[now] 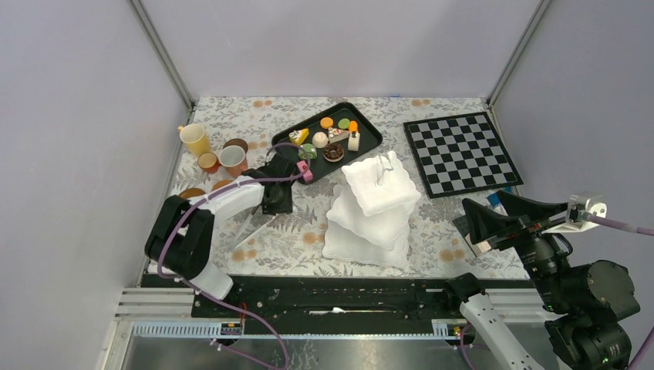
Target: Serve the afternoon tea
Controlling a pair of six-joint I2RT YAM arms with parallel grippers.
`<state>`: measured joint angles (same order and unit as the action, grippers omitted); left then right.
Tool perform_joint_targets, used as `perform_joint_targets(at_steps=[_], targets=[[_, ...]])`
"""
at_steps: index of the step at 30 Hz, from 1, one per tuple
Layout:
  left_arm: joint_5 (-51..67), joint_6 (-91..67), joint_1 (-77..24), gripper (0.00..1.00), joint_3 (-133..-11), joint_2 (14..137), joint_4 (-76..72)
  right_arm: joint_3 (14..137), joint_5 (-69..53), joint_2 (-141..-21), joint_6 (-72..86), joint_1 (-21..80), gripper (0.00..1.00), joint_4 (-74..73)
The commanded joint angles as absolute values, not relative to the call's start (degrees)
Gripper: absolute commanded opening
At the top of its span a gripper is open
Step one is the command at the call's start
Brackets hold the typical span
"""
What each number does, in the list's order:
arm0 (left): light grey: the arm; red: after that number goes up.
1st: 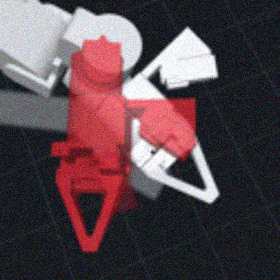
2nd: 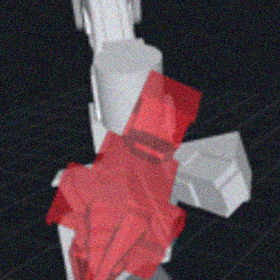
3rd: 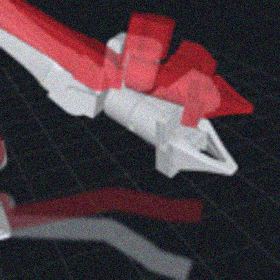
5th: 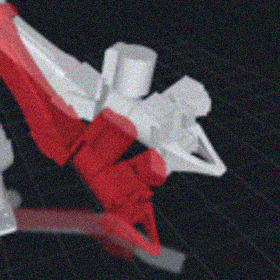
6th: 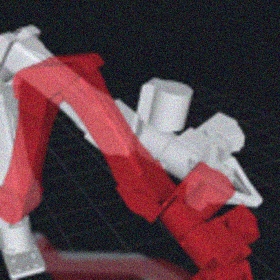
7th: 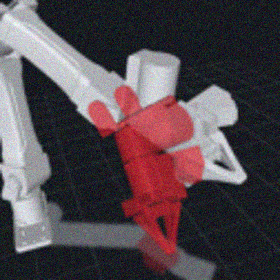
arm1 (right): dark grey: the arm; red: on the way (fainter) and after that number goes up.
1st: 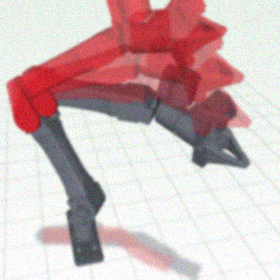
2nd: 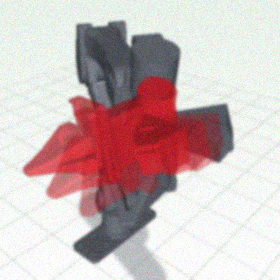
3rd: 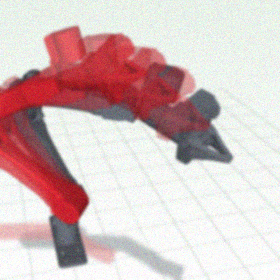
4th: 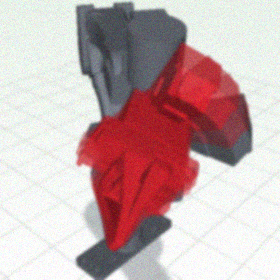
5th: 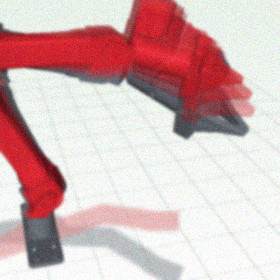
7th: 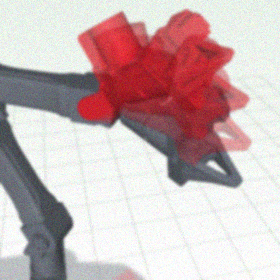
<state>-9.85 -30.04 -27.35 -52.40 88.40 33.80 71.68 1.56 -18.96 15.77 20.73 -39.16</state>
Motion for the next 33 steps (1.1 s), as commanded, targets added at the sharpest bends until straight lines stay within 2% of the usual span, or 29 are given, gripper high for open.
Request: perform_joint_targets(at_steps=[1,6,11,15,18,20,22,23,28,33], targets=[[-12.3,-32.1,-26.9,0.42,-55.9,91.5,28.8,71.8,0.2,-18.8,17.3,21.0,0.98,-36.3],[-12.4,-34.1,-26.6,0.25,-58.0,93.3,27.0,72.3,0.2,-18.4,17.9,21.0,0.98,-36.3],[-12.9,-35.4,-25.7,0.20,-61.1,95.1,25.3,71.7,0.2,-18.3,18.5,21.1,0.98,-36.2],[-12.6,-34.4,-24.4,0.21,-65.0,98.5,25.2,71.0,-1.2,-18.4,18.9,21.1,0.98,-36.3],[-12.8,-34.1,-24.6,0.41,-67.9,98.8,27.7,70.4,-1.2,-18.4,19.1,21.0,0.98,-36.8],[-13.0,-34.4,-25.8,0.65,-67.2,94.9,28.6,69.9,-1.2,-18.3,19.1,21.0,0.98,-37.1],[-14.1,-34.8,-27.6,0.92,-63.8,87.2,29.4,69.5,-1.1,-18.2,19.1,21.0,0.98,-37.2],[-15.0,-35.2,-28.0,0.98,-61.2,83.0,29.8,69.3,-1.1,-18.1,19.1,21.0,0.98,-37.1],[-19.2,-41.2,-28.0,0.99,-46.5,62.8,34.4,67.7,-1.3,-18.3,19.0,21.1,0.98,-36.0],[-21.9,-48.6,-29.5,0.99,-36.0,50.9,36.5,65.6,-3.4,-18.9,20.2,21.0,0.98,-33.2]])
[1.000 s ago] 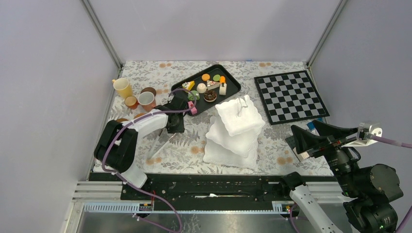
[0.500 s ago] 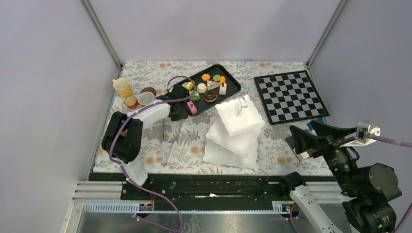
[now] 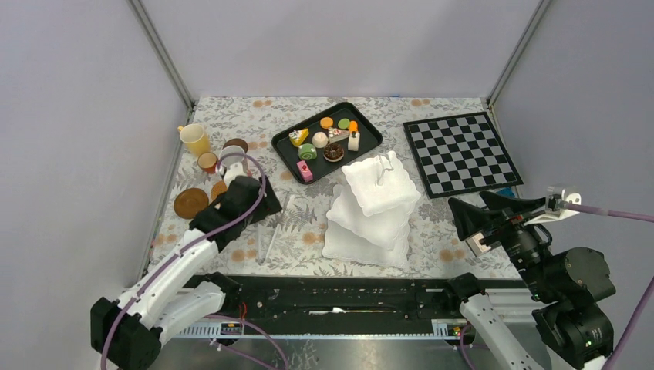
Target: Serve the afternoon tea
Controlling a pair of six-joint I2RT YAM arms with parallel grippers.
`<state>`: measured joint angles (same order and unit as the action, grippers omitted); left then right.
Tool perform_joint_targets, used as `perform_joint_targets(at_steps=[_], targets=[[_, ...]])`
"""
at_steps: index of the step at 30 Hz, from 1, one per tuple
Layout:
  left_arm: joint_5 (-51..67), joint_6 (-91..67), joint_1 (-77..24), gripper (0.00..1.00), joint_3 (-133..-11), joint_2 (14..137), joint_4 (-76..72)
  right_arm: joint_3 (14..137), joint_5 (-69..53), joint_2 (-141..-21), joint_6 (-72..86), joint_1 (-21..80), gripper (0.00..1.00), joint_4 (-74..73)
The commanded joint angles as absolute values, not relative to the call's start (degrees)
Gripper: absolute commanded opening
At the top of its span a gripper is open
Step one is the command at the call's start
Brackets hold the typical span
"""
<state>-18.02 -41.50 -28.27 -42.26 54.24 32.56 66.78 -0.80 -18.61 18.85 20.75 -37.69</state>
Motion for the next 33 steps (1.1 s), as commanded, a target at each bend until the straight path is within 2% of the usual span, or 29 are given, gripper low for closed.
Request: perform_joint_targets(at_steps=[1,6,17,25,29,33], targets=[[-22.1,-49.8,-29.7,0.99,-35.6,50.2,36.7,65.6,-3.9,-19.2,20.5,21.0,0.98,-33.1],[-26.4,-53.0,-29.7,0.99,-32.5,50.9,35.6,65.7,-4.6,-19.0,21.6,21.0,0.98,-33.4],[-19.6,-51.8,-29.8,0.99,-25.1,57.1,21.8,65.5,-4.0,-18.1,22.0,21.0,0.98,-33.6],[-15.1,-51.0,-31.7,0.99,-16.9,49.3,11.1,63.1,-3.5,-18.1,23.0,21.0,0.98,-33.3],[-18.8,-51.3,-35.2,0.99,-18.0,52.2,10.9,61.8,-4.3,-18.1,24.0,21.0,0.98,-32.4],[-28.4,-54.1,-42.4,0.99,-19.7,56.1,9.6,60.4,-4.7,-17.8,24.6,21.0,0.98,-31.0]])
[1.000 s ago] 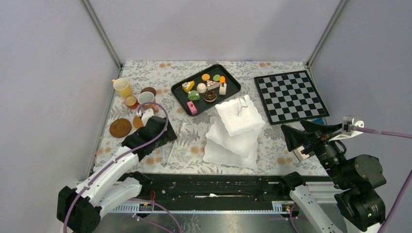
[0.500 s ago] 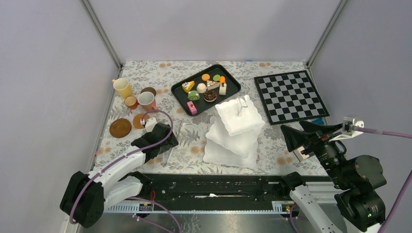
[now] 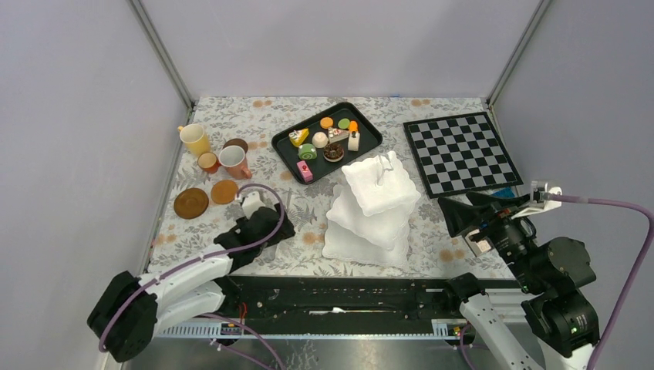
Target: Serve the afternoon tea
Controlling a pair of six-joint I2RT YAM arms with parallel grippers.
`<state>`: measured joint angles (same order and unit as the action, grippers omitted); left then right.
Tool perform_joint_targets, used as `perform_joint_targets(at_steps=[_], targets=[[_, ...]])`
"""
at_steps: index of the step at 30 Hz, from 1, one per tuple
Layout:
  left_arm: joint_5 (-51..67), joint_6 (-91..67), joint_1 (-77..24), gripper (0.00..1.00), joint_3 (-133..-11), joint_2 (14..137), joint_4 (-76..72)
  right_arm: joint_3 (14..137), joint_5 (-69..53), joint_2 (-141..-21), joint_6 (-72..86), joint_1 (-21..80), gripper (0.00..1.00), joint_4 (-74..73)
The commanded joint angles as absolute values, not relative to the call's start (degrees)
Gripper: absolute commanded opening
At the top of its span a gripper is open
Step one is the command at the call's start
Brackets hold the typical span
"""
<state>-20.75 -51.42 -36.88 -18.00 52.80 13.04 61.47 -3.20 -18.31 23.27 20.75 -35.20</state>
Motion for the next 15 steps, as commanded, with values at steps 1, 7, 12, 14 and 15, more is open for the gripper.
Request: perform_joint_targets(at_steps=[1,7,12,14,15], targets=[[-31.1,-54.8,-44.8,0.99,-19.9,57.4,8.2,59.7,-4.7,-17.7,24.8,21.0,0.98,-30.6],[-45.4,-61.2,-54.5,0.98,-22.7,70.9,6.3,57.6,-5.4,-16.8,26.2,21.0,0.98,-29.0],[-48.6,-61.9,-56.0,0.94,-23.7,79.4,4.6,57.0,-5.2,-16.2,26.6,21.0,0.98,-28.8],[-49.0,-61.8,-56.3,0.93,-23.6,80.9,3.9,57.1,-5.3,-16.1,26.6,21.0,0.98,-28.8],[-49.6,-61.8,-56.4,0.92,-23.4,81.6,3.6,57.0,-5.2,-16.0,26.6,21.1,0.98,-28.8]])
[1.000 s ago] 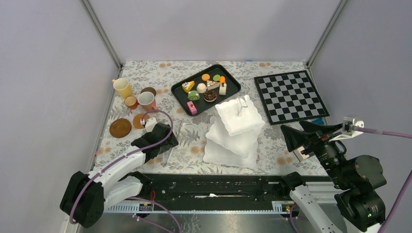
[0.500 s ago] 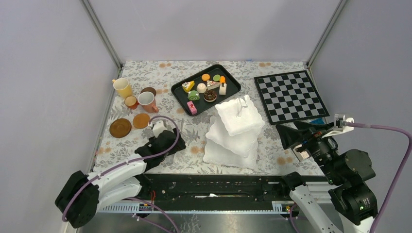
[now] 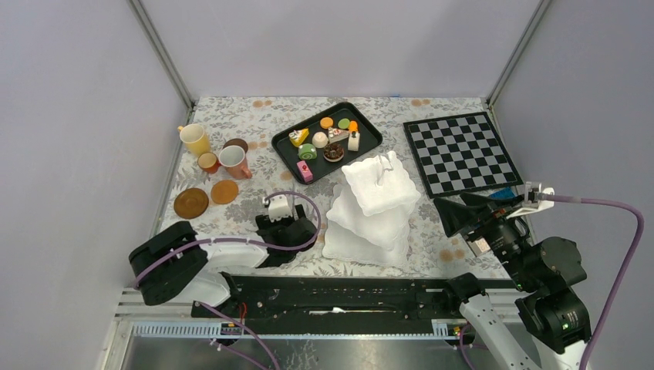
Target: Serve the afternoon tea
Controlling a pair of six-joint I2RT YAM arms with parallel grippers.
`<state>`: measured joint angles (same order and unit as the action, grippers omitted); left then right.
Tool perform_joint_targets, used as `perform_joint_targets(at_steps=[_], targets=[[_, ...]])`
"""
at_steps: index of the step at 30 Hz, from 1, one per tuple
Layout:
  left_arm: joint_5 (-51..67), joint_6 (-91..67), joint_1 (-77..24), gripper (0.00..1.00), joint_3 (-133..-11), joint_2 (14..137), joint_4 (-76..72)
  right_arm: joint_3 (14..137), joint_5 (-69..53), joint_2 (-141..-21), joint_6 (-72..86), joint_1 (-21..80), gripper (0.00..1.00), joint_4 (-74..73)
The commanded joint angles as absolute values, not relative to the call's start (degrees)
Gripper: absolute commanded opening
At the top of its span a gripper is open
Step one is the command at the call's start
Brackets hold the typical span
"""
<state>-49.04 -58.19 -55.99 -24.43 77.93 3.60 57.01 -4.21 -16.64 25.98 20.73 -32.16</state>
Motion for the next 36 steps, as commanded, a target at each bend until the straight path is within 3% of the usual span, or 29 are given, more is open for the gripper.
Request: perform_joint_targets(at_steps=[1,8,17,23,36], targets=[[-50.2,-62.1,-56.3,0.91,-23.3,82.5,3.4,56.8,-5.1,-15.9,26.6,21.1,0.98,-28.8],[-50.9,-62.5,-56.4,0.84,-22.6,85.0,1.5,55.9,-5.1,-15.3,26.6,21.0,0.98,-28.8],[-49.9,-62.7,-56.5,0.82,-23.3,88.9,0.2,55.8,-5.0,-14.5,26.7,21.0,0.98,-28.8],[-50.2,-63.1,-56.5,0.62,-24.9,88.3,3.0,55.6,-4.9,-14.1,27.2,21.0,0.98,-28.8],[-47.9,-60.8,-56.2,0.56,-32.0,75.9,18.2,56.8,-3.5,-14.3,26.1,21.0,0.98,-30.2]])
